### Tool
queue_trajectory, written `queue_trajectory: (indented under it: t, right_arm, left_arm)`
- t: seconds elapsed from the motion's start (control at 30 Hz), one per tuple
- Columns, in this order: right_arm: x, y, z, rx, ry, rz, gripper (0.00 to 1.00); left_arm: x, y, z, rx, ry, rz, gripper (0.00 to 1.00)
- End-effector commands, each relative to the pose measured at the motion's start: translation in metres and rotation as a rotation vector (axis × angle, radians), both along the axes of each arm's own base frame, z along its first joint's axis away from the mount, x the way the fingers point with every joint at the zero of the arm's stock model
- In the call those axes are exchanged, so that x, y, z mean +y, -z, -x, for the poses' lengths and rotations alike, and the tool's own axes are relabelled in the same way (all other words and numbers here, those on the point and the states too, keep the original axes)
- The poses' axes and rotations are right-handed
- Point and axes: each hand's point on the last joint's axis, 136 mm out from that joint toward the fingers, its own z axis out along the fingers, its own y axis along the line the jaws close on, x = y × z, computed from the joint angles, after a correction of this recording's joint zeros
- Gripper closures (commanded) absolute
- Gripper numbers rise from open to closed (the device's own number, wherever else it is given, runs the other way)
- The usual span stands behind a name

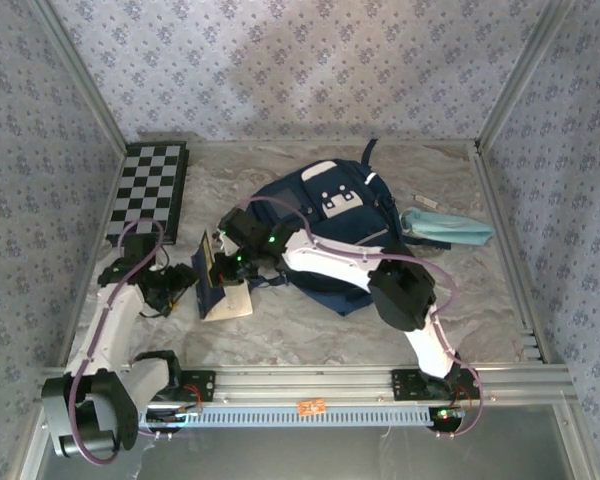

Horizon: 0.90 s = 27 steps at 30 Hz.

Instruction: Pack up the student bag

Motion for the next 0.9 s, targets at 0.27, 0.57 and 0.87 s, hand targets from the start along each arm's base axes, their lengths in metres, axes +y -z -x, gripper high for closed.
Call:
queue_trajectory:
  t: [0.27,0.57,0.87]
  right_arm:
    - [-0.037,-0.151,-0.034,-0.104,0.085,-0.314,1.0]
    - [-0.091,-0.202,-0.054,-0.156,0.125,-0.374,1.0]
    - [-0.189,-0.205,-0.052,-0.2,0.279,-0.266,1.0]
  left_arm:
    - [-0.039,-0.126,-0.056,-0.398,0.091,0.41,0.11]
    - [-0.089,-0.166,-0.07,-0.485,0.204,0.543,0.09]
    - [-0.141,-0.166,-0.077,-0.48,0.309,0.544,0.07]
